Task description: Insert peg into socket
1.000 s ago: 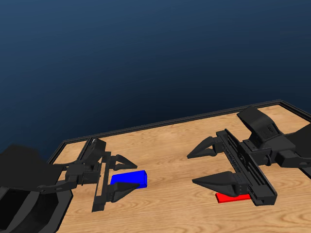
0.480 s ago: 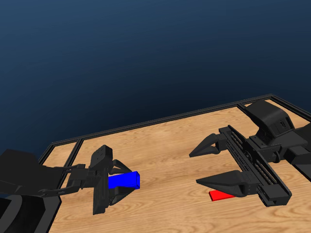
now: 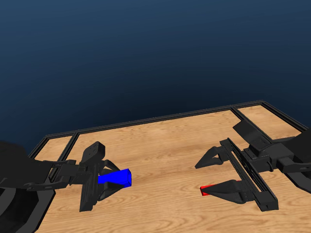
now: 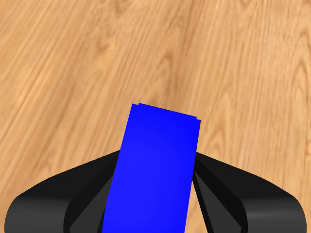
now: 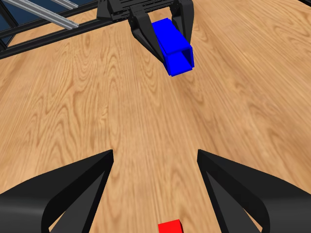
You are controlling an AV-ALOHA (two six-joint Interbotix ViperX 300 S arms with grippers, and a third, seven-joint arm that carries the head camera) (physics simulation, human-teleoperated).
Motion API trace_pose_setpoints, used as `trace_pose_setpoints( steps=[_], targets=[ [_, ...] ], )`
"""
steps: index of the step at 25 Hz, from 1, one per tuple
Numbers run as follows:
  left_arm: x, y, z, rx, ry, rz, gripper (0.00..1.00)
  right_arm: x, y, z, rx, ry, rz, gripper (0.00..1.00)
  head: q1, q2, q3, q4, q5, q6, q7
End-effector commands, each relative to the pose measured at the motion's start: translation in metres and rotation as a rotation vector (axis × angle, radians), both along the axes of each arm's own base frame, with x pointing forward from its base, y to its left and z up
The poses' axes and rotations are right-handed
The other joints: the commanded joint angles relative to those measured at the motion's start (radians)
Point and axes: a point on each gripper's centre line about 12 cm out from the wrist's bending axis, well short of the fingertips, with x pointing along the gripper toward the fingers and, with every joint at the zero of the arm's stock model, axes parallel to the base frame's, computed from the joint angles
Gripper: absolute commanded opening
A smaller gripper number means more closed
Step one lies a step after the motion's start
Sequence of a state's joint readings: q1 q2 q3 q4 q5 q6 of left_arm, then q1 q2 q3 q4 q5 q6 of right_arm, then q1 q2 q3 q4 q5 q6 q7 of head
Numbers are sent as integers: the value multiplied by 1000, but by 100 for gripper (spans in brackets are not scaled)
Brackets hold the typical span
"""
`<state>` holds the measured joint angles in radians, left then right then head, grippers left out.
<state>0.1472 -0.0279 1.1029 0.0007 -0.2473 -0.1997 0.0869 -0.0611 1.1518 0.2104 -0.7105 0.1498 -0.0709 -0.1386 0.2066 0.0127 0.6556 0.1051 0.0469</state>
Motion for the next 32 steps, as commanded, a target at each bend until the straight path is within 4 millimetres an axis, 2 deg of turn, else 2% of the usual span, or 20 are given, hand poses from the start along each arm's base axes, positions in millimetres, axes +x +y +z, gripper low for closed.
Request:
trace_pose_setpoints(
  steps=[1,3,5,6,8,10,12,13,15,16,17,19,22,23,26,27,28,30,31,32],
  targets=[
    [8,-16,25,-6,-61,-43,0,-13,-1,-19,45,116,-38,100,-1,-67,29,-8,-7,-28,-26],
    [10,-28,34,-15,-69,-77,0,-16,0,-25,50,148,-49,100,-7,-102,55,-15,-1,-48,-48],
    [11,-37,44,-22,-65,-103,0,-23,2,-41,40,238,-43,100,-15,-127,76,-22,-3,-68,-70],
    [16,-41,51,-22,-93,-119,0,-22,-1,-43,56,247,-73,100,-21,-141,86,-27,-2,-81,-83],
    [13,-47,56,-28,-96,-133,0,-23,6,-46,51,263,-43,100,-32,-163,103,-36,0,-106,-110],
    [10,-46,65,-36,-125,-123,0,-22,13,-51,52,286,-35,100,-44,-176,112,-46,-1,-138,-134],
    [5,-46,61,-48,-109,-113,0,-28,19,-62,52,336,-25,100,-56,-186,118,-57,1,-168,-162],
    [5,-47,62,-51,-110,-110,0,-21,22,-58,55,331,-15,100,-59,-188,119,-59,1,-174,-167],
    [2,-47,59,-61,-109,-101,0,-25,23,-62,56,317,-33,100,-65,-193,121,-64,3,-190,-183],
    [3,-47,62,-63,-123,-100,0,-29,15,-63,54,340,-46,88,-66,-195,122,-65,4,-193,-187],
    [1,-47,61,-66,-129,-97,0,-26,21,-68,41,331,-42,0,-65,-196,122,-67,5,-198,-190],
    [0,-48,62,-71,-129,-93,0,-31,18,-68,22,316,-67,0,-59,-199,124,-66,8,-202,-188],
    [-1,-50,63,-81,-133,-92,0,-17,18,-56,-10,269,-64,0,-46,-207,128,-62,12,-195,-174],
    [-1,-49,63,-81,-132,-90,0,-23,18,-59,-34,271,-57,0,-43,-209,129,-61,12,-194,-172],
    [1,-46,69,-86,-155,-72,0,-4,21,-40,-50,221,-36,0,-25,-227,137,-53,14,-180,-153],
    [1,-48,69,-90,-154,-77,0,-1,23,-38,-75,223,-7,0,-17,-235,141,-50,16,-173,-147],
    [7,-50,79,-93,-180,-82,0,7,23,-31,-72,206,-1,0,-12,-239,143,-48,16,-169,-143],
    [9,-56,85,-96,-170,-105,0,19,25,-17,-96,171,20,0,1,-250,150,-43,17,-160,-133],
    [14,-57,85,-107,-187,-95,0,26,19,-11,-99,154,5,0,10,-257,154,-40,19,-155,-128],
    [14,-64,84,-105,-194,-123,0,31,24,-4,-113,158,42,0,18,-265,159,-37,20,-151,-124]
  ],
)
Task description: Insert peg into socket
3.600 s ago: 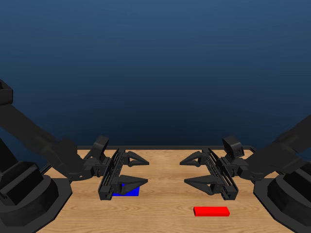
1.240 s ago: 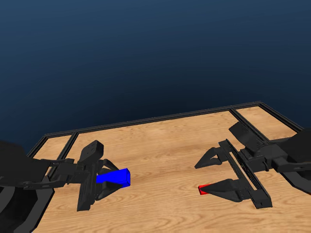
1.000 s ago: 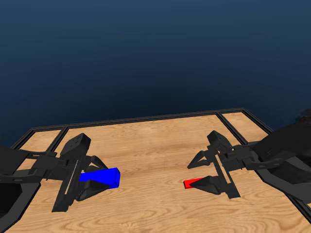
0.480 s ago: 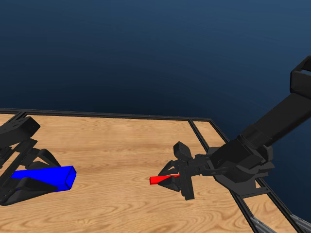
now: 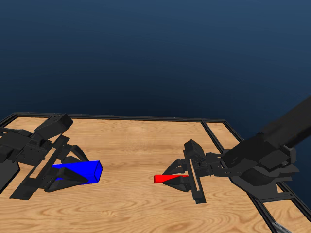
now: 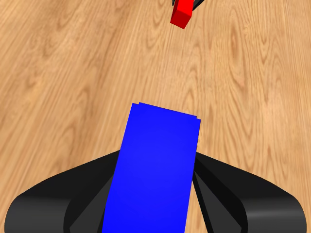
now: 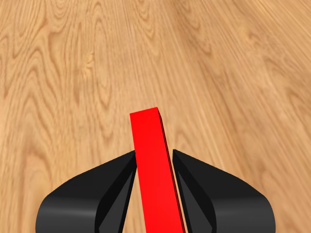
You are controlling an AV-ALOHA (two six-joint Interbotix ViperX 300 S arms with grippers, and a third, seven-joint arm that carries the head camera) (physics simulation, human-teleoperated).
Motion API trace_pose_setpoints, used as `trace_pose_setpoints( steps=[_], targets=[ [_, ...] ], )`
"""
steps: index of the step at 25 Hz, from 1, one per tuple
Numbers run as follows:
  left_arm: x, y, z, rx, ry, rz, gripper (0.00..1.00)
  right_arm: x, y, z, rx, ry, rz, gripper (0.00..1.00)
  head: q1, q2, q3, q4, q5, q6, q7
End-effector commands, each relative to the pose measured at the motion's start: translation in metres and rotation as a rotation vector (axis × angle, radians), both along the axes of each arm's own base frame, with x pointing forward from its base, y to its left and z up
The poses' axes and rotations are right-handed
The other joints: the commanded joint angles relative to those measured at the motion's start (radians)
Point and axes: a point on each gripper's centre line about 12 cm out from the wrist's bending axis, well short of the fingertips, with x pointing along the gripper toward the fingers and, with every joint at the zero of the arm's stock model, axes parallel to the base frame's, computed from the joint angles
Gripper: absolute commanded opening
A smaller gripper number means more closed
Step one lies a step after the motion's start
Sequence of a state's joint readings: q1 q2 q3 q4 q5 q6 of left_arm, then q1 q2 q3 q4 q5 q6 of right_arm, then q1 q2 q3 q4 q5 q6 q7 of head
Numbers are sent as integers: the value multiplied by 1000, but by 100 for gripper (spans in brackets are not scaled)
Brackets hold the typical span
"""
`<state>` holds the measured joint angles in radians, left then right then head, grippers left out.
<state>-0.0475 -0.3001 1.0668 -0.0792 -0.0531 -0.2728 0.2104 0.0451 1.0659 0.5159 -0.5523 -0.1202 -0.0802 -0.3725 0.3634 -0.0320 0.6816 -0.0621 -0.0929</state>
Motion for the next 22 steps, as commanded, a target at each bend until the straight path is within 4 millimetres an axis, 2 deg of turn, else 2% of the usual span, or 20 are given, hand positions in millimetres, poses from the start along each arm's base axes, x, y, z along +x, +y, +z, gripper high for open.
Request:
trace_pose_setpoints(
  steps=[1,2,3,4,5,6,7,8,9,10,11,12,13,15,17,18,22],
  targets=[
    [16,-16,21,-5,-95,-49,0,30,4,41,-19,-89,63,0,32,-34,5,9,-5,20,17],
    [18,-14,20,-22,-87,-28,0,31,5,38,-46,-67,90,0,40,-40,8,12,-4,22,21],
    [22,-22,21,-17,-110,-57,0,38,2,47,-56,-68,99,0,49,-45,13,15,-3,28,23],
    [23,-23,25,-18,-129,-58,0,44,6,59,-67,-104,121,0,58,-50,16,18,1,32,26],
    [27,-27,30,-27,-152,-66,0,45,5,58,-70,-96,126,0,63,-53,17,19,3,33,28],
    [29,-31,35,-29,-208,-69,0,54,7,75,-77,-133,144,0,71,-58,18,22,11,38,29],
    [27,-31,28,-31,-174,-71,0,56,3,68,-87,-114,135,0,79,-62,20,25,12,43,30],
    [29,-32,32,-37,-236,-58,0,65,8,89,-86,-144,167,0,89,-66,23,28,15,49,30],
    [32,-34,31,-32,-215,-68,0,64,11,83,-88,-128,181,0,93,-68,24,30,19,51,31],
    [31,-37,28,-29,-255,-65,0,71,14,92,-92,-153,190,0,102,-72,26,33,25,55,33],
    [31,-39,24,-32,-273,-58,0,73,18,87,-89,-127,205,0,110,-76,28,36,28,61,34],
    [31,-40,21,-33,-272,-55,0,79,21,90,-87,-127,221,0,117,-79,31,39,26,67,34],
    [39,-43,34,-34,-338,-48,0,87,25,103,-85,-150,238,0,123,-82,33,41,28,71,33],
    [39,-47,30,-16,-356,-48,0,96,29,107,-83,-154,250,0,132,-87,37,44,30,75,33],
    [37,-48,22,-14,-340,-47,0,98,27,102,-86,-110,264,0,140,-91,41,47,31,78,33],
    [38,-49,26,-15,-352,-50,0,106,33,108,-87,-133,277,0,144,-93,42,48,32,79,33],
    [41,-53,30,5,-413,-33,0,120,35,111,-91,-112,299,0,156,-95,45,51,35,79,29]
  ],
)
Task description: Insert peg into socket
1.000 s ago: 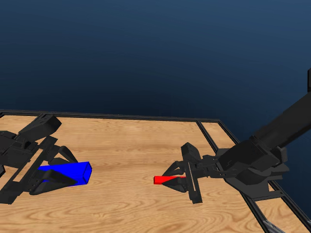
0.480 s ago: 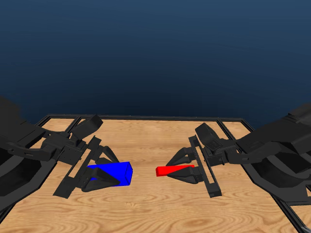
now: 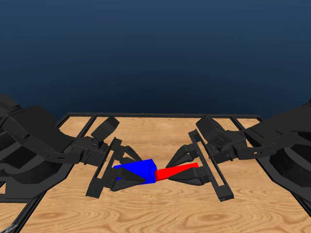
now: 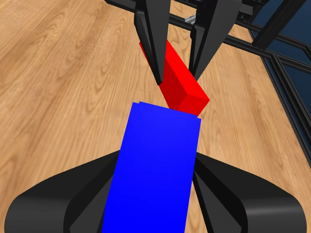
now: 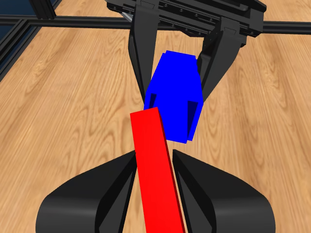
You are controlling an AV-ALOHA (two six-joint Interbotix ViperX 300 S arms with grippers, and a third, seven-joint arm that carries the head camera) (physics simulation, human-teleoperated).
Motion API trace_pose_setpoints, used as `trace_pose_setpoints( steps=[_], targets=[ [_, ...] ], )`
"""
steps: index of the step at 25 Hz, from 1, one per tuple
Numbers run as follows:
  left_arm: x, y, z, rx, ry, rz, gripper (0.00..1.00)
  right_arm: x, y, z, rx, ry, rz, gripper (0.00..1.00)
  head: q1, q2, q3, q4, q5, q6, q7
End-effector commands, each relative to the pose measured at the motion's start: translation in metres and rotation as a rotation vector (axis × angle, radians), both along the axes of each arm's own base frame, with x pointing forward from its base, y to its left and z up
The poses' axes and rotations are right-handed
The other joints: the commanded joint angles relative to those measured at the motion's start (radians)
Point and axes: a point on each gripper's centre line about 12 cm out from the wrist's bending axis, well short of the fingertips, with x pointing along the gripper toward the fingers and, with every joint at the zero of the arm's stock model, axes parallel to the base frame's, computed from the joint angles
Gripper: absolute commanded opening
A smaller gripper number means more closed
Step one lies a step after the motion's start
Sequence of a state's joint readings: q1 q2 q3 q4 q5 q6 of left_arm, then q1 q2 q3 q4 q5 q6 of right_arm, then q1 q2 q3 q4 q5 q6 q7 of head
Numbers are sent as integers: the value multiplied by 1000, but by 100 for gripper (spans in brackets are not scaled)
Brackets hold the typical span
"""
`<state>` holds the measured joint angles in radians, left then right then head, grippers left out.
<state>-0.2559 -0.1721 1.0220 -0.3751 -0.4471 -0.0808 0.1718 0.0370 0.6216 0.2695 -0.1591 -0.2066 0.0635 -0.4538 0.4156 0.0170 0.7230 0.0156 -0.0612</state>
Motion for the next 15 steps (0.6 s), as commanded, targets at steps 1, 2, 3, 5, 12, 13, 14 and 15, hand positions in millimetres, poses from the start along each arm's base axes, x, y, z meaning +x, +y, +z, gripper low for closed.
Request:
trace_pose_setpoints(
  steps=[1,2,3,5,12,13,14,15],
  targets=[
    [6,-5,10,33,-100,8,0,11,1,17,-7,0,22,0,15,-13,-7,2,-6,0,-5],
    [6,-10,9,45,-109,-4,0,15,0,14,8,-5,9,0,17,-12,-7,2,-5,-1,-7],
    [8,-9,14,39,-117,-1,0,16,-1,15,5,8,12,0,19,-11,-7,3,-3,-1,-7],
    [14,-11,20,40,-139,8,0,14,-6,7,3,57,5,0,21,-9,-7,3,1,-2,-7],
    [16,-20,12,53,-119,-11,0,11,-12,9,-10,136,0,0,19,-6,-9,2,9,-6,-10],
    [13,-20,4,64,-88,-16,0,13,-13,16,-5,121,-4,0,19,-6,-9,1,9,-7,-10],
    [15,-20,7,58,-96,-11,0,10,-15,9,-9,153,-9,0,18,-5,-9,1,10,-8,-11],
    [21,-23,6,73,-83,-28,0,10,-16,13,-8,145,-10,0,17,-4,-10,1,9,-8,-11]
  ],
)
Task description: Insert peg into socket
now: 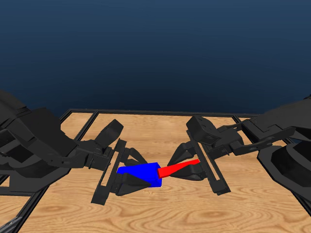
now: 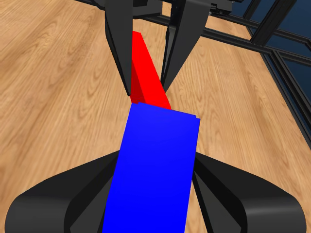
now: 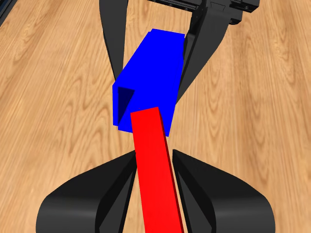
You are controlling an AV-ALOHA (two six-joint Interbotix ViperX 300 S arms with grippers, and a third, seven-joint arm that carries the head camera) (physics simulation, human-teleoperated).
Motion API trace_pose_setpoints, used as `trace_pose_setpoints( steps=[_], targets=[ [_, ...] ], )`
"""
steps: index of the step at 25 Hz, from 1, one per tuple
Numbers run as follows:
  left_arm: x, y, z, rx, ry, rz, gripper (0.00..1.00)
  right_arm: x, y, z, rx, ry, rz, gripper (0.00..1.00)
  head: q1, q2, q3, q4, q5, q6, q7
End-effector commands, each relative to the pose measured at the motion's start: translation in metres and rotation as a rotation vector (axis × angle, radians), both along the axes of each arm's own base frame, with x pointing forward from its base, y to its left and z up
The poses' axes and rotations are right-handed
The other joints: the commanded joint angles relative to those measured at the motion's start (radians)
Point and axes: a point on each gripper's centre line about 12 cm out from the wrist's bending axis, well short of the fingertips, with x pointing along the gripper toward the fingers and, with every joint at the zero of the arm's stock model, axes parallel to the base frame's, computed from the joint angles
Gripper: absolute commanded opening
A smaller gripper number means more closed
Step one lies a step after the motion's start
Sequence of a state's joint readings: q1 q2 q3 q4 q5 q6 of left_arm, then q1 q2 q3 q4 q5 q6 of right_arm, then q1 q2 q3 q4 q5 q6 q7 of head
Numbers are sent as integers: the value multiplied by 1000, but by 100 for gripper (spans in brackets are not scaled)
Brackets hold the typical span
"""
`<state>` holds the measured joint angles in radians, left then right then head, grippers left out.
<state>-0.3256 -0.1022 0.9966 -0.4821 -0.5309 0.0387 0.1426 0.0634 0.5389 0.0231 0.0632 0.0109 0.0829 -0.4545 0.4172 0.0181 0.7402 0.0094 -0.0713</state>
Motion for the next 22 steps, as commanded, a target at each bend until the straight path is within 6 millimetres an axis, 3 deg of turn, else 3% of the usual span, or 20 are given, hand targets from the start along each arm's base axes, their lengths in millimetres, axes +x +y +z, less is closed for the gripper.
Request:
trace_pose_setpoints(
  steps=[1,2,3,4,5,6,8,9,14,15,16,19,20,22],
  targets=[
    [11,-6,15,5,-65,-8,0,5,-9,29,16,-27,-37,0,-4,-2,-12,-1,-8,-3,-1],
    [11,-3,16,-4,-77,6,0,4,-8,15,5,29,-37,0,-4,-1,-12,-2,-11,-3,-2],
    [16,-2,23,-16,-100,20,0,9,-5,25,12,5,-37,0,-5,0,-12,-2,-12,-5,-2],
    [12,-2,8,3,-42,9,0,10,-4,20,12,20,-39,0,-5,1,-12,-2,-13,-4,-3],
    [21,-1,20,-12,-76,22,0,13,-3,18,8,41,-44,0,-4,1,-12,-2,-13,-4,-2],
    [20,-1,6,2,-16,15,0,16,0,21,2,45,-41,0,-4,2,-12,-1,-14,-4,-1],
    [32,-4,13,-18,-18,18,0,28,4,27,-4,51,-46,0,-4,2,-13,-2,-15,-5,0],
    [32,2,-5,-12,47,37,0,33,6,23,-18,84,-53,0,-4,2,-13,-2,-17,-6,1],
    [44,-9,-3,-31,86,-4,0,58,21,11,-69,193,-100,0,-6,2,-14,-2,-21,-7,8],
    [45,-3,-2,-49,83,23,0,59,24,12,-75,200,-104,13,-6,2,-14,-2,-22,-7,8],
    [46,-3,-2,-43,108,8,0,59,22,13,-80,217,-125,100,-5,2,-14,-2,-22,-7,9],
    [47,-3,6,-46,104,-5,0,50,20,7,-76,268,-180,100,-5,1,-15,-3,-21,-8,7],
    [48,-4,-3,-51,134,-3,0,47,19,6,-73,277,-192,100,-5,1,-15,-2,-22,-8,8],
    [43,-4,-1,-62,124,1,0,37,19,2,-68,305,-223,100,-4,1,-15,-2,-20,-7,13]
  ],
)
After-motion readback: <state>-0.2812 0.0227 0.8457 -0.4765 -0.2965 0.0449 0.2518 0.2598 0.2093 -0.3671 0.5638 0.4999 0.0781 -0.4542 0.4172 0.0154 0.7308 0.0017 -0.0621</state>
